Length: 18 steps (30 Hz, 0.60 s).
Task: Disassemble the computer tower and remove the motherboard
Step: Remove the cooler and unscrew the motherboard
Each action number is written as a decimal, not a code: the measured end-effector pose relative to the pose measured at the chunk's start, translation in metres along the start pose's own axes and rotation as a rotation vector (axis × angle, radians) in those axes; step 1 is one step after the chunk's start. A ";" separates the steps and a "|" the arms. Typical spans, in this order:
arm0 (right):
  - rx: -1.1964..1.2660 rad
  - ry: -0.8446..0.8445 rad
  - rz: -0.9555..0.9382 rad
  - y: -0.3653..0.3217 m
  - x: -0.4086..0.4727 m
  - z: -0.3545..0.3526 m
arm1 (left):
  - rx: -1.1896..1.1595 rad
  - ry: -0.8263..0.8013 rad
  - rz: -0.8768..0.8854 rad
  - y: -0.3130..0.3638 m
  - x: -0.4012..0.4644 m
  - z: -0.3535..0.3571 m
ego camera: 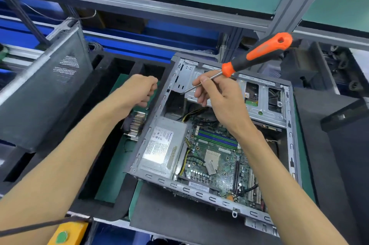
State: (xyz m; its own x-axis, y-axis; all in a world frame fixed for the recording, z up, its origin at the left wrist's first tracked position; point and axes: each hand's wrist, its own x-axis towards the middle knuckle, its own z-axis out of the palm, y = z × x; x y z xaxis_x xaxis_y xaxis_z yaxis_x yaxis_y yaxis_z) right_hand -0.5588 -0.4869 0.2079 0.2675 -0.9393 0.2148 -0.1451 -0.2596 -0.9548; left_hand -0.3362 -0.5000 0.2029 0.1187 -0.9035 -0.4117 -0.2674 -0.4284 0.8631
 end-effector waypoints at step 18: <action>-0.015 -0.092 0.028 0.000 0.014 0.073 | 0.575 -0.231 -0.465 -0.182 -0.002 -0.061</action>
State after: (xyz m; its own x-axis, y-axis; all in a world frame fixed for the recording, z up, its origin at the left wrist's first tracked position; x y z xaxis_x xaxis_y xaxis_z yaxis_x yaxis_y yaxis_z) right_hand -0.4854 -0.4832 0.1956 0.3497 -0.9218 0.1672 -0.1677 -0.2371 -0.9569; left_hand -0.2299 -0.4204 0.0648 0.1551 -0.5800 -0.7997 -0.7009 -0.6350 0.3247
